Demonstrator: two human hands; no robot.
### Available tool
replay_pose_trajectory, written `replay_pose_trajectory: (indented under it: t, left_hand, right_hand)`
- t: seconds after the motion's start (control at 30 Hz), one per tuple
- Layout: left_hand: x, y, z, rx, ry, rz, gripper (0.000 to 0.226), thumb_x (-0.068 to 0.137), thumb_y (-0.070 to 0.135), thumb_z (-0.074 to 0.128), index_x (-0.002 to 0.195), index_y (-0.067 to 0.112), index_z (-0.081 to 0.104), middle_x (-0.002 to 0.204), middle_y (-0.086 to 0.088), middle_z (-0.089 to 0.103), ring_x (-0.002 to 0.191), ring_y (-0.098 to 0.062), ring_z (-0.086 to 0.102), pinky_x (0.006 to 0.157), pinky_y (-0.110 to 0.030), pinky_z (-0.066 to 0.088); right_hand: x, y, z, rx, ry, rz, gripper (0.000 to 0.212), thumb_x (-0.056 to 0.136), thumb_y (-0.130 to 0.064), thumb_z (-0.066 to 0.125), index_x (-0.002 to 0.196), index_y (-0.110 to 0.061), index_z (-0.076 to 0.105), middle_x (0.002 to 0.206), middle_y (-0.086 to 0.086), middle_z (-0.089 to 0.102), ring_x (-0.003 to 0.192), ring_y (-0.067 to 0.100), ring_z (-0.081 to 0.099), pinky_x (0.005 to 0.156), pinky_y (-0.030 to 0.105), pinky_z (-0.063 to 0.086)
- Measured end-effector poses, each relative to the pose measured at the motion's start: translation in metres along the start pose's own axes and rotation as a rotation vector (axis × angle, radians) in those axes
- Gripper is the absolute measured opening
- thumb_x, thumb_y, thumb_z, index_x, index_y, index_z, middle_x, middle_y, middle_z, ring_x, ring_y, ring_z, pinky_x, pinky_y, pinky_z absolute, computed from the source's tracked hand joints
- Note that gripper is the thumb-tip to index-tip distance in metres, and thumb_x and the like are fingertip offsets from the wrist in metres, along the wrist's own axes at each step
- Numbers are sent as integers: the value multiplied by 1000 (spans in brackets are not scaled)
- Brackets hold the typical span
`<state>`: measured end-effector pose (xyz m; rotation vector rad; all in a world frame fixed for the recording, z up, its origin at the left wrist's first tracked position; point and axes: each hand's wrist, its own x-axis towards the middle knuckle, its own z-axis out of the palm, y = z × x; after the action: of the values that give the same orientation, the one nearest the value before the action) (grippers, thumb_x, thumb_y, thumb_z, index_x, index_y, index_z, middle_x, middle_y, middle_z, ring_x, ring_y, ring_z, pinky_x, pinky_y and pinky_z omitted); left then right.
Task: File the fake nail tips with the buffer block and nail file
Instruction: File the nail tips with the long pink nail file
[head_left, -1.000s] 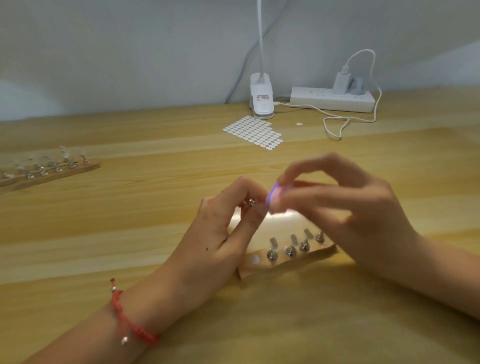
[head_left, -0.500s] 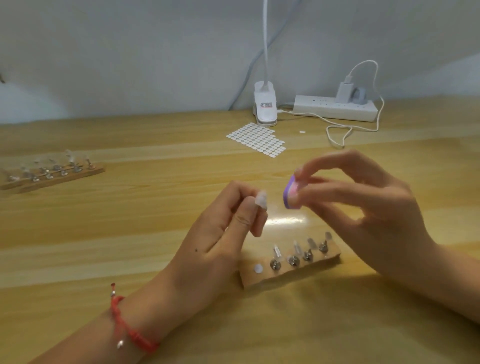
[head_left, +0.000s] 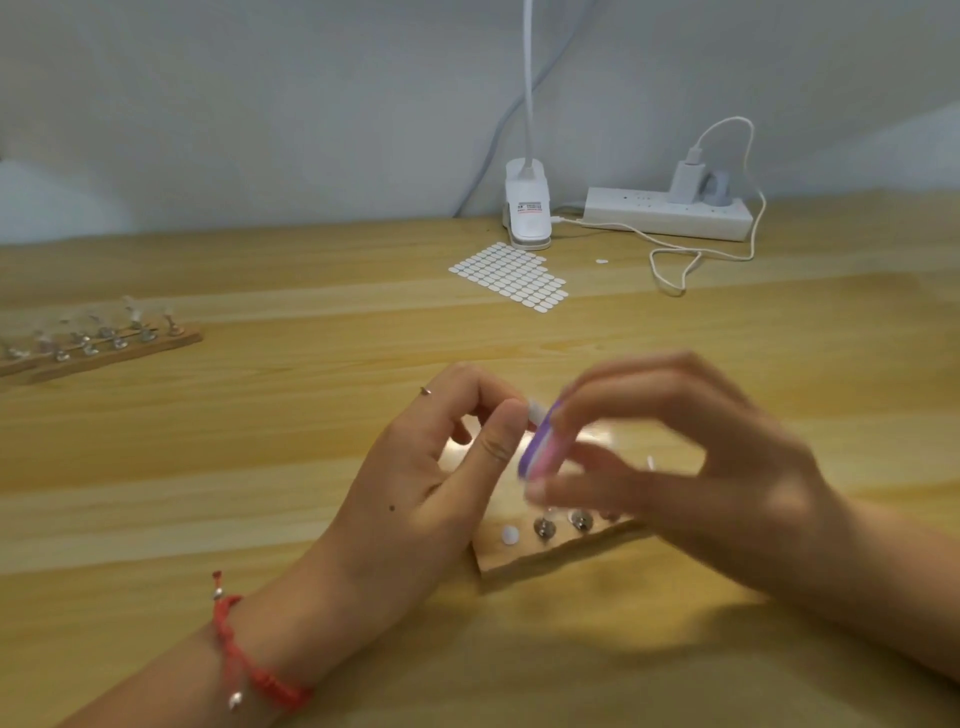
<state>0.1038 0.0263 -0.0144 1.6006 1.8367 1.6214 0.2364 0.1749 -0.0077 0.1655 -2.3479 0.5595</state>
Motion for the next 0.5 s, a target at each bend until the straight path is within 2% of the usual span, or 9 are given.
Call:
replay_pose_trajectory:
  t: [0.07, 0.13, 0.2, 0.33, 0.43, 0.5]
  left_hand:
    - [0, -1, -1, 6, 13, -17, 24, 91, 37, 48, 82, 19, 61, 83, 0, 62, 82, -16, 56, 77, -31, 42]
    - [0, -1, -2, -17, 25, -37, 26, 87, 40, 52, 79, 19, 66, 78, -3, 63, 77, -14, 56, 76, -30, 42]
    - [1, 0, -2, -55, 37, -54, 26, 84, 41, 55, 75, 22, 70, 73, -1, 64, 73, -10, 56, 75, -28, 42]
    - [1, -3, -3, -111, 69, -109, 25, 78, 46, 60, 76, 26, 75, 73, 0, 67, 76, -15, 59, 77, -30, 42]
    - [1, -2, -3, -133, 52, -98, 22, 78, 45, 61, 74, 29, 76, 70, -2, 65, 73, -19, 56, 75, -31, 41]
    - [1, -2, -3, -142, 64, -106, 22, 77, 46, 61, 74, 31, 76, 69, 3, 65, 74, -20, 56, 75, -29, 41]
  right_hand:
    - [4, 2, -4, -32, 90, -73, 19, 82, -18, 79, 98, -9, 74, 102, 1, 65, 103, 6, 57, 93, 23, 48]
    - [4, 1, -3, -26, 79, -143, 19, 81, -11, 81, 97, -3, 75, 100, 6, 66, 103, 12, 58, 91, 30, 49]
    - [2, 0, -1, -47, 20, -232, 21, 81, -9, 82, 99, 0, 74, 102, 8, 68, 106, 15, 58, 92, 30, 50]
    - [6, 8, -7, -50, 71, -200, 21, 81, -9, 78, 99, 0, 73, 101, 9, 65, 106, 11, 55, 97, 22, 46]
    - [3, 7, -2, -44, 16, -247, 21, 82, -9, 81, 100, 0, 74, 102, 5, 67, 108, 14, 56, 95, 27, 49]
    - [4, 9, -5, -65, 18, -245, 20, 85, -11, 79, 100, 0, 74, 103, 3, 66, 108, 15, 56, 95, 28, 49]
